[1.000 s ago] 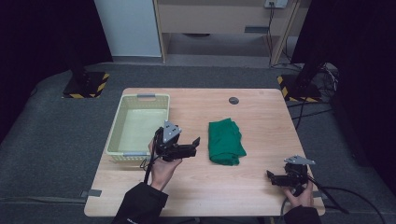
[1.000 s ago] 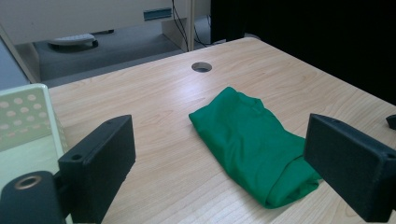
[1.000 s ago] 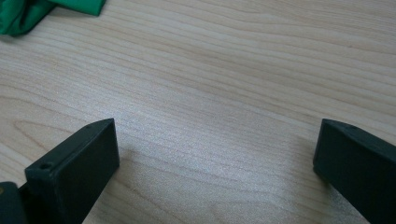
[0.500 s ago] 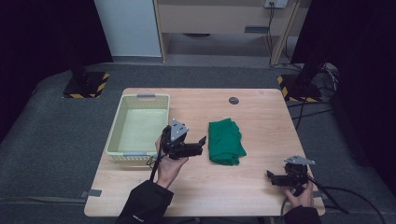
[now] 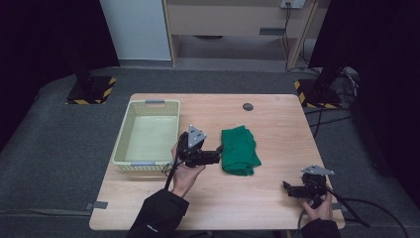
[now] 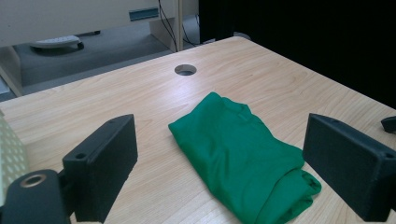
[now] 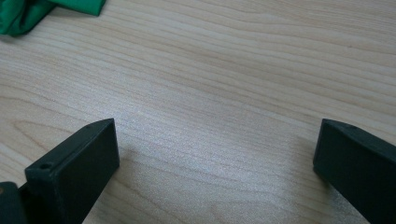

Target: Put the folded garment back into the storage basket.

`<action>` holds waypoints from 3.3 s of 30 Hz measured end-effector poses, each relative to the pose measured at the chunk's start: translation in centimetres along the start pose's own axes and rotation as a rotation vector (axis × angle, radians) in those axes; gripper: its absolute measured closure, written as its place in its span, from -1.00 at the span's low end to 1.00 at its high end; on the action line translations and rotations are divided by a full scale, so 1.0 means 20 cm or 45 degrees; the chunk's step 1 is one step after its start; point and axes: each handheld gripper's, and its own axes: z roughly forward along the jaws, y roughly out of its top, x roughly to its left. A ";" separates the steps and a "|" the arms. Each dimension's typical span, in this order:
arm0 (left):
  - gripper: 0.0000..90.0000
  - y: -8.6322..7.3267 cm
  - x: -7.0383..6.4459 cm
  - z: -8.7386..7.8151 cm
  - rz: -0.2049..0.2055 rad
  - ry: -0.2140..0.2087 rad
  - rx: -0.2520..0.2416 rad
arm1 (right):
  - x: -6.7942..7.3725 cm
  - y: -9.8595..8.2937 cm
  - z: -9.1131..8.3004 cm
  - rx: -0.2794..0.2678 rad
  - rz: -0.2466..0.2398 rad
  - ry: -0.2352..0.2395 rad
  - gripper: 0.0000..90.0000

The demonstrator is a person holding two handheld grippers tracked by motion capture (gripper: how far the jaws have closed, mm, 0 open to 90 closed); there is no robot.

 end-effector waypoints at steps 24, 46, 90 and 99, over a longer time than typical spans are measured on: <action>-0.79 -0.03 -0.03 0.15 -0.018 -0.021 0.020 | 0.00 0.00 0.00 0.000 0.000 0.000 -1.00; -0.79 -0.10 -0.05 0.32 -0.060 -0.040 0.062 | 0.00 0.00 0.00 0.000 0.000 0.000 -1.00; -0.79 -0.22 -0.09 0.58 -0.162 -0.052 0.151 | 0.00 0.00 0.00 0.000 0.000 0.000 -1.00; -0.78 -0.25 -0.10 0.63 -0.156 -0.043 0.198 | 0.00 0.00 0.00 -0.001 -0.002 0.000 -1.00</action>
